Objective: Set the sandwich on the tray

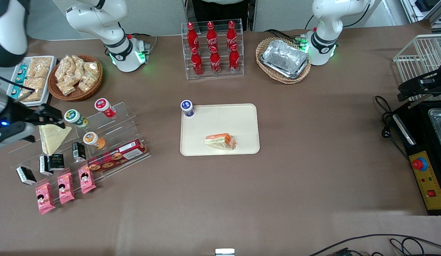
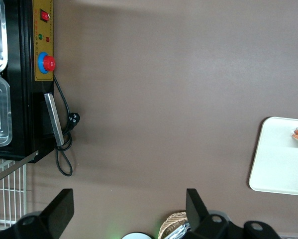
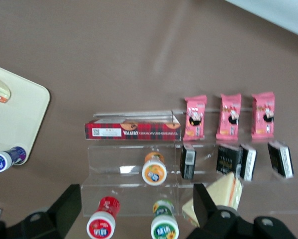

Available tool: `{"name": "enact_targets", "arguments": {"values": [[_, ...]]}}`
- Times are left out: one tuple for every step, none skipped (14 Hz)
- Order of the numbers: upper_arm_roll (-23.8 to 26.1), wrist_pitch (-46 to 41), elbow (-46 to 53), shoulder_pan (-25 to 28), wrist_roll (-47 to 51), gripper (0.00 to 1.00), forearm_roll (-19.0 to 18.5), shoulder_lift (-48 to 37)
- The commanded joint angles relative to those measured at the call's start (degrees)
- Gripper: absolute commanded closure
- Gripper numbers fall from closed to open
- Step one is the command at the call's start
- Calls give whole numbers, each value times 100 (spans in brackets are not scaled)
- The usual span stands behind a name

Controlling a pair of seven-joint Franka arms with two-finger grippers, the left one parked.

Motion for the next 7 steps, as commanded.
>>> {"name": "enact_targets", "arguments": {"values": [[53,-410,-53,-170,915,0,-28,-284],[62,-411,-44,-170,917,0,-229,-337],[62,-411,-27,-170,917,0,-292,-338],[53,-420,-18,-170,908,0,-310,-338],[53,-420,-18,-179,917,0,-310,-338],[44,-420,-18,-188,917,0,-310,-338],[44,-420,-18,-188,926,0,-319,-338]]}}
